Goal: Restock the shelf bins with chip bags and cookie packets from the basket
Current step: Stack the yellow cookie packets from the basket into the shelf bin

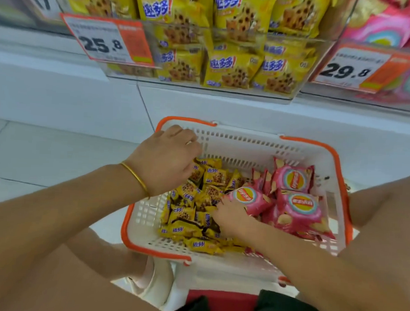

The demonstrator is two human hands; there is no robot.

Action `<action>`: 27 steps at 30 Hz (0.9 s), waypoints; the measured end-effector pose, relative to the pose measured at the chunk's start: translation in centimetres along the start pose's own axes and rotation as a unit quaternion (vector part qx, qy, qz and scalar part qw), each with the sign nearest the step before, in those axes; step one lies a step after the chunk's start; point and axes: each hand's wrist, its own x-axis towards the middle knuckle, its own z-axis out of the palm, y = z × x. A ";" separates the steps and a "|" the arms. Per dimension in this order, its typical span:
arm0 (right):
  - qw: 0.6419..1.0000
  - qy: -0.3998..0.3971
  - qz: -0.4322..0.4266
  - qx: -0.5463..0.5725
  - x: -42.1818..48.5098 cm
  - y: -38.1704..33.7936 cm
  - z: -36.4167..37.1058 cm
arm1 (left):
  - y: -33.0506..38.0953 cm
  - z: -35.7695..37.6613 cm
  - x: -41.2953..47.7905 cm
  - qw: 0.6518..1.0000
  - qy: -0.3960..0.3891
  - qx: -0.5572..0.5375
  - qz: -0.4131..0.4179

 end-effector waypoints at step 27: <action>0.667 0.453 -0.065 0.588 -11.6 6.1 -10.3 | 1.2 -2.1 4.6 0.558 -0.179 -0.698 -0.410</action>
